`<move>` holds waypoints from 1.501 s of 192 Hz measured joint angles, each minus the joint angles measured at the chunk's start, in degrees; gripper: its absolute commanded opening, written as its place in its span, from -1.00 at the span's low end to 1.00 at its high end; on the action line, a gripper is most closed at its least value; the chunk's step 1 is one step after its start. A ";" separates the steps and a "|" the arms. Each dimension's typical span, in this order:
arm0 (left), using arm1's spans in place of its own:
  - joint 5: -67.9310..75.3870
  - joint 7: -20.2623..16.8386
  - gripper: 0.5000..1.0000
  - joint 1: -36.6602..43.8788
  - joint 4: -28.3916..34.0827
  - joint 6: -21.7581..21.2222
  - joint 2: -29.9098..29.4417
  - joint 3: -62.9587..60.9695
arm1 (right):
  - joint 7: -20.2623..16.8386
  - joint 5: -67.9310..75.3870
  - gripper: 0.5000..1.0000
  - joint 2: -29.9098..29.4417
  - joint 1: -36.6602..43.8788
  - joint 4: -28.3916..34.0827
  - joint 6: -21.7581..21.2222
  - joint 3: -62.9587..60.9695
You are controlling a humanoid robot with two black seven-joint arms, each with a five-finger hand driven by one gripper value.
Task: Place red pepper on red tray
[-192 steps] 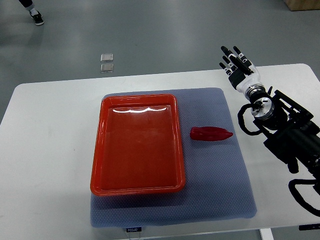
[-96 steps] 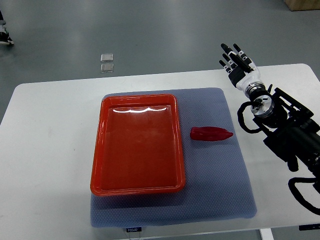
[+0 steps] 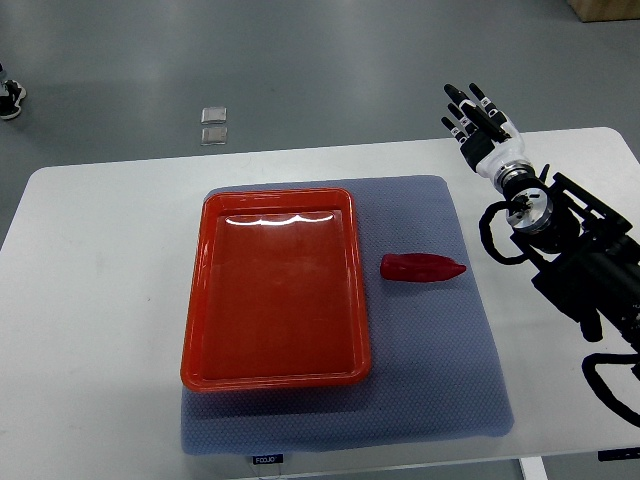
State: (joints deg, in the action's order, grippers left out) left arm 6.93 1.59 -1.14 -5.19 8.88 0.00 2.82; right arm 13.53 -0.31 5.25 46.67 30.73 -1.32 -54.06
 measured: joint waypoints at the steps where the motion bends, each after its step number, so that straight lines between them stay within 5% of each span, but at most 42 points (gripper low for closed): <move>1: 0.00 0.00 1.00 0.00 0.00 0.00 0.00 0.00 | 0.00 0.00 0.68 0.02 0.00 0.01 0.00 0.00; 85: 0.01 0.00 1.00 0.00 0.00 0.00 0.00 0.00 | -2.06 -6.46 0.67 7.39 6.43 4.35 0.45 6.07; 162: 0.02 0.00 1.00 0.01 0.00 0.00 0.00 0.00 | -7.20 -17.64 0.67 21.88 23.12 15.00 -0.40 37.68; 197: 0.02 0.00 1.00 0.01 0.00 0.00 0.00 0.00 | -7.29 -29.75 0.67 22.39 31.60 15.32 -1.47 49.54; 239: 0.02 0.00 1.00 0.01 0.00 0.00 0.00 0.00 | -7.38 -36.11 0.68 21.84 36.62 17.60 -10.16 56.73; 288: 0.02 0.00 1.00 0.01 0.00 0.00 0.00 0.00 | -7.93 -40.93 0.67 21.43 40.53 28.98 -11.41 74.34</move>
State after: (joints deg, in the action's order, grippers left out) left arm 6.95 1.59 -1.14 -5.18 8.88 0.00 2.81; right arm 5.60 -41.25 26.68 87.20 59.71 -12.73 20.28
